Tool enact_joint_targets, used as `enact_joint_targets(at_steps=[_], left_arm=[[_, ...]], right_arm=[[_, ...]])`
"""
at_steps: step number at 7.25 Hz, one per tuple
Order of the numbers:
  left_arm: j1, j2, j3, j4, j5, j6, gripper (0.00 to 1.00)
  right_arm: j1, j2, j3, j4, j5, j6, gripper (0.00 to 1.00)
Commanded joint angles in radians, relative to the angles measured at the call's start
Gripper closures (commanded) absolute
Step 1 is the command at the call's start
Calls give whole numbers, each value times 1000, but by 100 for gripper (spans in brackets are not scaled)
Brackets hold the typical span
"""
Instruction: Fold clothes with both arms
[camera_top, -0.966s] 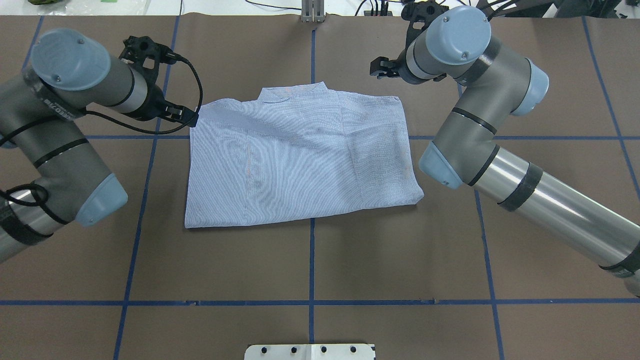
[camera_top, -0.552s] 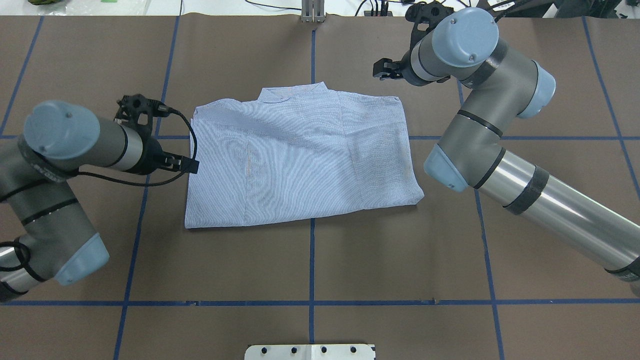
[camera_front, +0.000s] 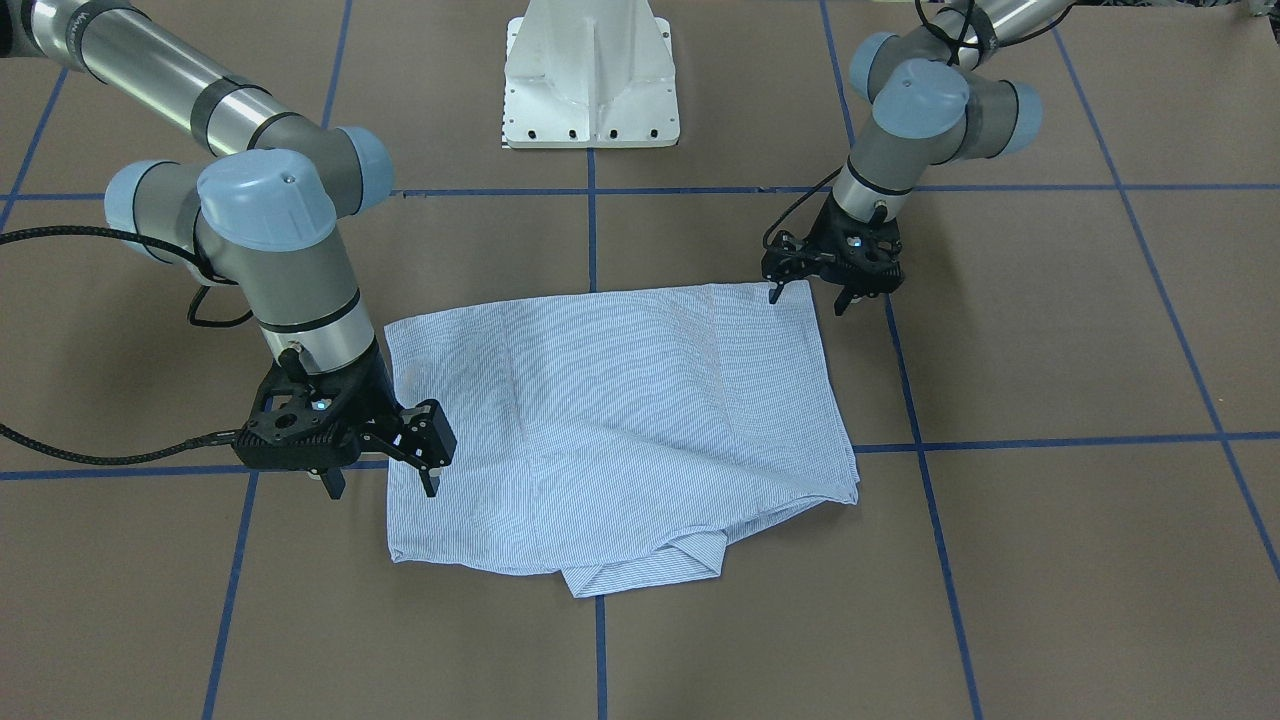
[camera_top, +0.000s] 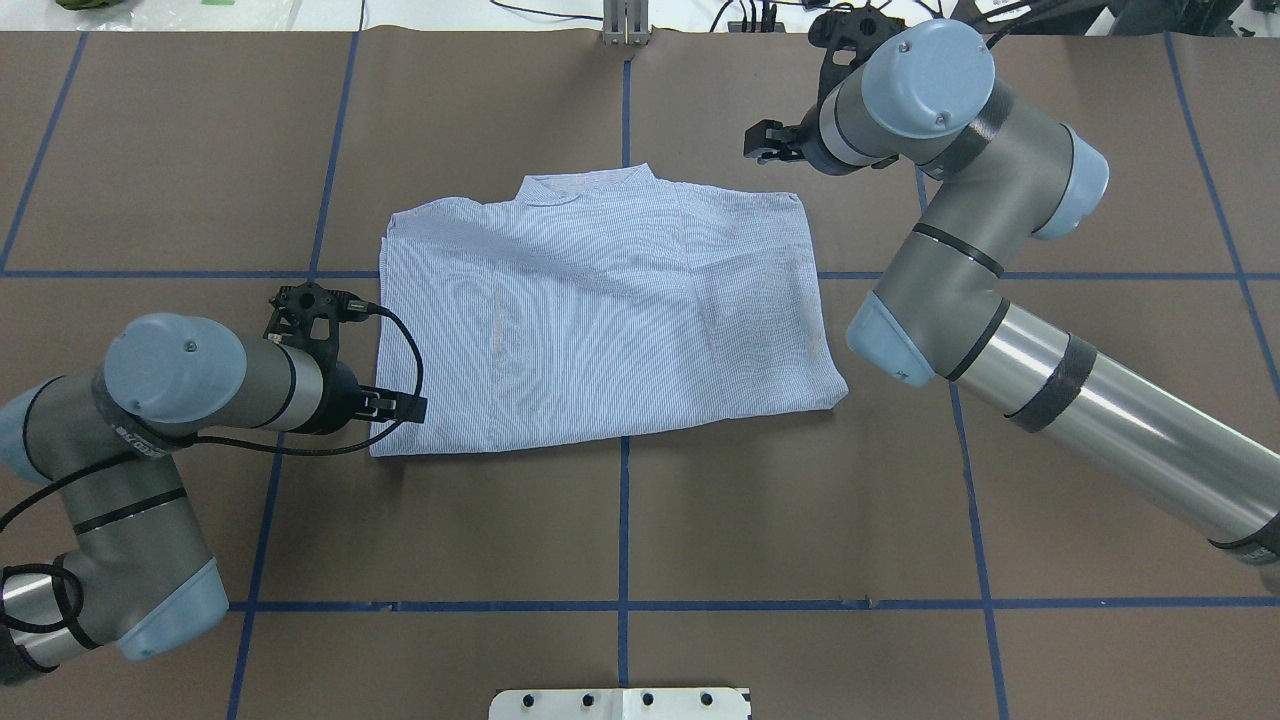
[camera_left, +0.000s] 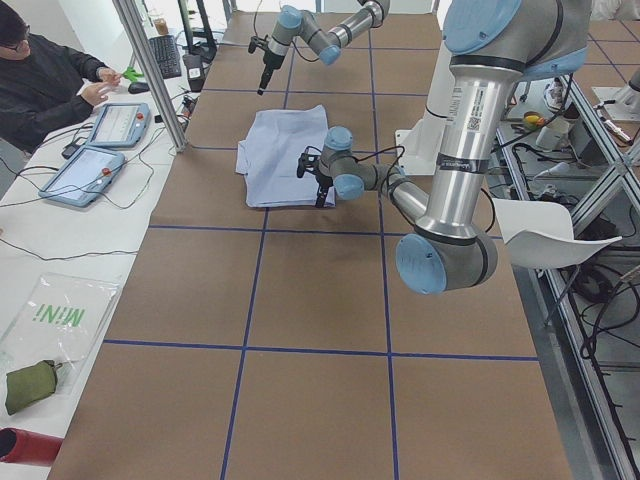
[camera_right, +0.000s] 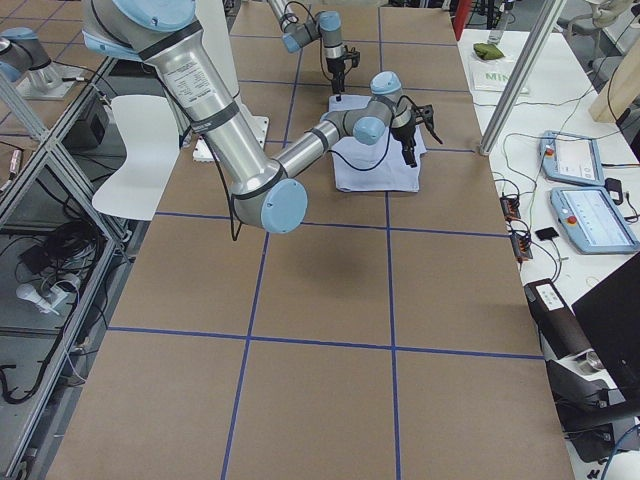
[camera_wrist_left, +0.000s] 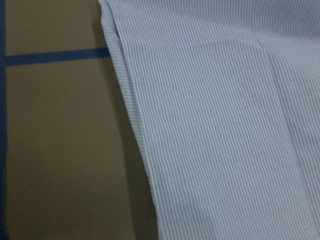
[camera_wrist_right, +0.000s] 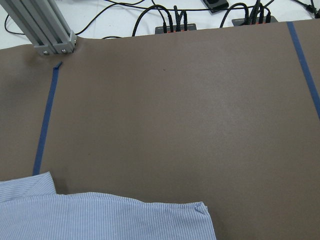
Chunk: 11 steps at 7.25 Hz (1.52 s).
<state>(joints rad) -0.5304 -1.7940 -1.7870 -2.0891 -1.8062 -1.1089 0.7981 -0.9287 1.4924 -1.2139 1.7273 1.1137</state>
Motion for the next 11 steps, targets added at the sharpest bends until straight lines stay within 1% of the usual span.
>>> enact_joint_targets(at_steps=[1, 2, 3, 4, 5, 6, 7, 8, 9, 10, 11], left_arm=[[26, 1, 0, 0, 4, -12, 35], [41, 1, 0, 1, 4, -12, 53], [49, 1, -2, 0, 4, -12, 81], [50, 2, -2, 1, 4, -11, 100], [50, 5, -9, 6, 4, -6, 100], [46, 30, -40, 10, 4, 0, 100], [30, 92, -95, 14, 2, 36, 100], [-18, 109, -98, 30, 2, 94, 100], [-78, 108, -86, 64, 4, 163, 100], [-147, 97, -53, 95, 4, 250, 100], [-216, 66, 16, 93, 11, 338, 100]], right_arm=[[-2, 1, 0, 1, 0, 2, 0], [-3, -1, 0, 1, 0, 2, 0], [-5, 1, 0, 1, 0, 2, 0], [-7, -1, -1, 1, 0, 0, 0], [-11, -1, -1, 1, -3, 2, 0], [-17, 1, 0, 1, -9, 6, 0], [-23, 1, 0, 1, -18, 9, 0], [-25, 1, 0, 2, -18, 9, 0], [-26, 1, 0, 2, -18, 9, 0], [-28, 1, 0, 2, -20, 11, 0], [-30, 1, 0, 2, -20, 12, 0]])
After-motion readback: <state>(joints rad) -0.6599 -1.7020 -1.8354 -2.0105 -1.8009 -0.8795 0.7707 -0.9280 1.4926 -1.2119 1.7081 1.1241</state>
